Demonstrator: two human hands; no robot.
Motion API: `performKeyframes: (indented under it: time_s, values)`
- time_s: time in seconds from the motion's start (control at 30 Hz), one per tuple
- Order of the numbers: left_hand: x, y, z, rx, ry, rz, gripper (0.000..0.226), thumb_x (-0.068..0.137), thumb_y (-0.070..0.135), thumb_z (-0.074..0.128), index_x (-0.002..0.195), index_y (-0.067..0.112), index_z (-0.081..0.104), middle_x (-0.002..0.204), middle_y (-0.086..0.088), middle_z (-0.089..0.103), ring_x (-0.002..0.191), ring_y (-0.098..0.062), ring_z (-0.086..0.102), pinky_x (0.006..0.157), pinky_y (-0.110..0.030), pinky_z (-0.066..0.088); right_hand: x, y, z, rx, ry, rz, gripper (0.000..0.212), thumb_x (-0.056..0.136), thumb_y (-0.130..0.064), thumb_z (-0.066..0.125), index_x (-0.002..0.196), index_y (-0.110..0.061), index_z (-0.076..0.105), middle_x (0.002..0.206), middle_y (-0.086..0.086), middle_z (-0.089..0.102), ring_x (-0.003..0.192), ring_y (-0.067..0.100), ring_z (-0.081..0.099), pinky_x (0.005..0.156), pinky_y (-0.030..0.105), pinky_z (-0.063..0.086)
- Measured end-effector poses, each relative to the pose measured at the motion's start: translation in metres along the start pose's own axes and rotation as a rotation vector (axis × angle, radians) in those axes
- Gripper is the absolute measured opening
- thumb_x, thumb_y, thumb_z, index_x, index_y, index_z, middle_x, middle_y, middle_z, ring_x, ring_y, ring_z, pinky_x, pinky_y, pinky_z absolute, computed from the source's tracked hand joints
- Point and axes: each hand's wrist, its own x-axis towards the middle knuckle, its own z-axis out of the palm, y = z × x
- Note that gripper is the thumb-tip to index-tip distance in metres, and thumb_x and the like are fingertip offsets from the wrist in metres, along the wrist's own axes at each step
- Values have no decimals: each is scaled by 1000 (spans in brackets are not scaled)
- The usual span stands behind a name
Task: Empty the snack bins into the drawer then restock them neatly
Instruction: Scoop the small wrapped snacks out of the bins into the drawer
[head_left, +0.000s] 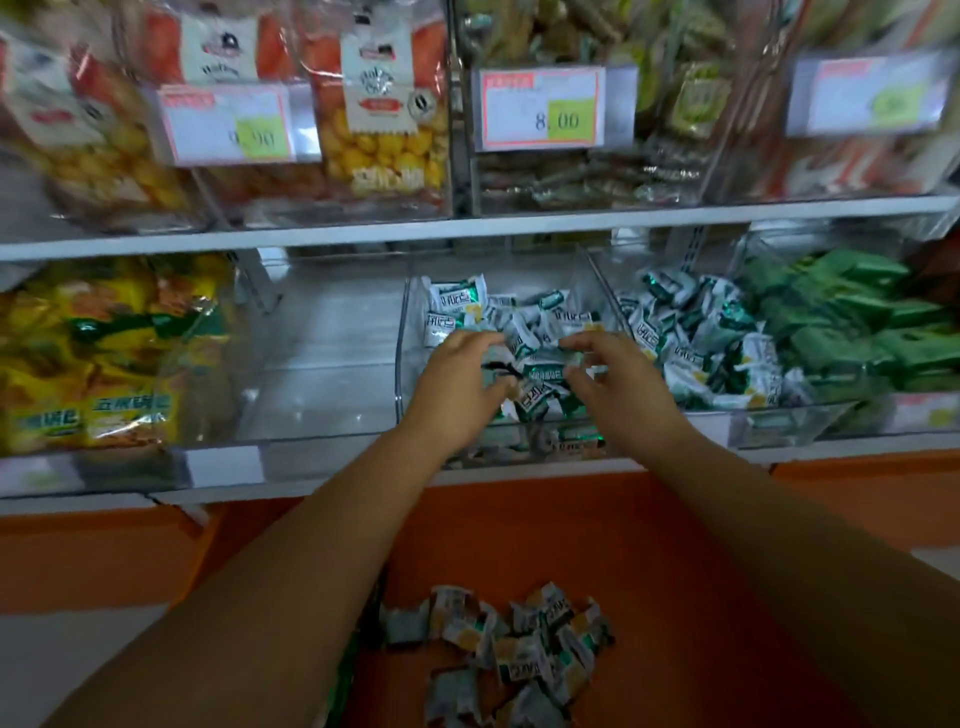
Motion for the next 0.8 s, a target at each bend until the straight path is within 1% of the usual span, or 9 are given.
performKeyframes:
  time_s: [0.1,0.13,0.2,0.3,0.4,0.5,0.57,0.67,0.8]
  values:
    - [25,-18,7,32,-15,-49,62,92,27,66,148,19,38,148,-11,36,136,-28,35,110,-33,30,30,5,3,-130,-4,-58,38,96,-24,58,133,-22,51,144,7,33,123,20,43,92,19,33]
    - [32,-22,9,35,-13,-70,67,92,28,67,150,20,34,151,-12,32,139,-30,32,113,-36,30,39,8,4,-183,-34,-52,47,93,-28,62,137,-24,47,150,8,27,129,21,36,99,25,34]
    - [43,-31,13,34,-60,-141,79,89,35,69,153,25,25,158,-11,21,144,-32,22,117,-42,28,57,15,8,-292,-151,-20,70,86,-39,70,146,-32,34,158,8,12,144,30,14,113,43,25]
    - [51,-39,19,151,-190,-229,88,88,51,65,155,33,12,163,-6,10,148,-33,13,118,-47,23,73,23,18,-425,-307,54,96,78,-52,72,151,-40,11,162,6,-5,147,36,-7,117,55,16]
    - [52,-44,23,267,-171,-182,80,91,54,58,155,34,14,161,-6,22,146,-33,18,116,-43,24,80,26,26,-585,-298,56,100,78,-59,68,152,-37,5,160,10,6,145,39,3,115,53,22]
    - [48,-47,29,204,-20,-131,68,91,44,63,150,34,30,150,-5,41,136,-28,32,106,-36,32,77,30,32,-582,-177,-45,86,78,-58,67,149,-37,23,150,6,30,136,33,20,109,45,28]
    - [46,-48,31,135,39,-118,64,89,38,68,146,34,39,140,-6,47,129,-28,37,101,-35,37,72,33,35,-465,-102,-111,76,78,-52,70,144,-36,36,142,4,38,131,33,29,107,43,32]
    - [47,-52,32,1,65,-133,62,85,33,74,141,33,47,126,-6,47,123,-25,43,98,-34,43,68,33,36,-272,-72,-136,73,80,-41,74,143,-32,38,141,4,40,127,33,41,103,47,40]
    - [48,-51,32,-110,34,-178,75,84,32,76,148,31,37,129,-9,40,122,-23,43,98,-28,39,65,34,33,-219,-103,-31,95,76,-47,76,150,-30,20,151,5,27,133,27,37,103,42,41]
